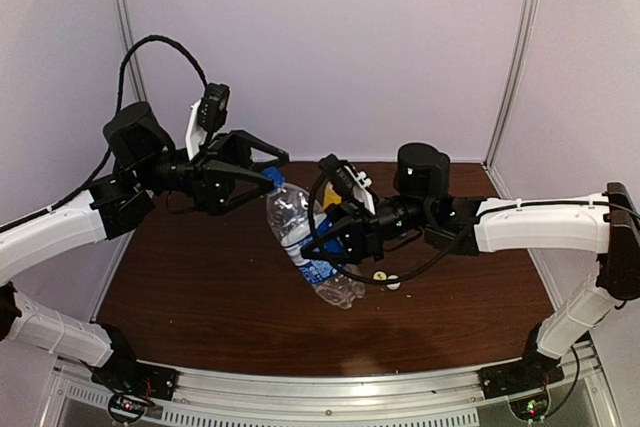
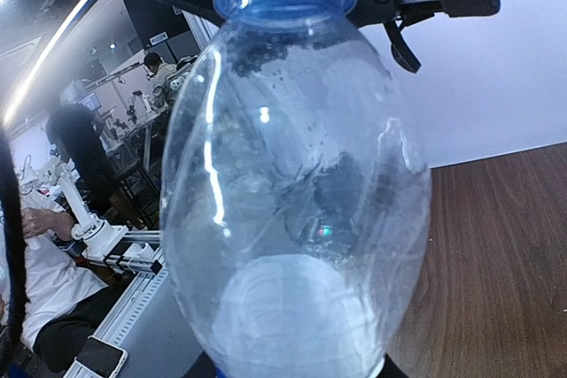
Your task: Unscrew the bottle caps
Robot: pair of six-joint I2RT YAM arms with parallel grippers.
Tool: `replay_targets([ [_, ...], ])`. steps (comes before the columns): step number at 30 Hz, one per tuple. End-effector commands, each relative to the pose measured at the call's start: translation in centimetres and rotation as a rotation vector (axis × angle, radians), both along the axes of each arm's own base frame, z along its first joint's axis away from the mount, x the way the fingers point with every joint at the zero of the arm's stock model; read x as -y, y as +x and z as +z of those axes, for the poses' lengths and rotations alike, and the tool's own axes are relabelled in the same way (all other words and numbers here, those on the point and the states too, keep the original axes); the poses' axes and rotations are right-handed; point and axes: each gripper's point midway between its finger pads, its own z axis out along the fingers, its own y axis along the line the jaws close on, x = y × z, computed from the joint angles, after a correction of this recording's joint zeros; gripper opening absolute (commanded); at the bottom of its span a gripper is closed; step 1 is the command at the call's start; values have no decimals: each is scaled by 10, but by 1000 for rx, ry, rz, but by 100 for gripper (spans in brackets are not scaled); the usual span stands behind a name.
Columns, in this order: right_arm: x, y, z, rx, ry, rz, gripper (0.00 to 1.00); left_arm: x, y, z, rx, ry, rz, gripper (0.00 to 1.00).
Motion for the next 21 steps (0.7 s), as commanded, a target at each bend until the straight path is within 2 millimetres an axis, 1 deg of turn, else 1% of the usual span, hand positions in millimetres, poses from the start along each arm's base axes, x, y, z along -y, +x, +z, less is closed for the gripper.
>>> replay_targets([
  [1, 2, -9, 14, 16, 54, 49, 33, -2, -10, 20, 37, -65, -80, 66],
  [5, 2, -8, 14, 17, 55, 41, 33, -2, -11, 17, 25, -69, -87, 56],
  [13, 0, -4, 12, 19, 48, 21, 33, -1, -11, 14, 16, -64, -102, 42],
  [21, 1, -1, 15, 28, 48, -4, 33, 0, -10, 12, 9, -60, -101, 37],
])
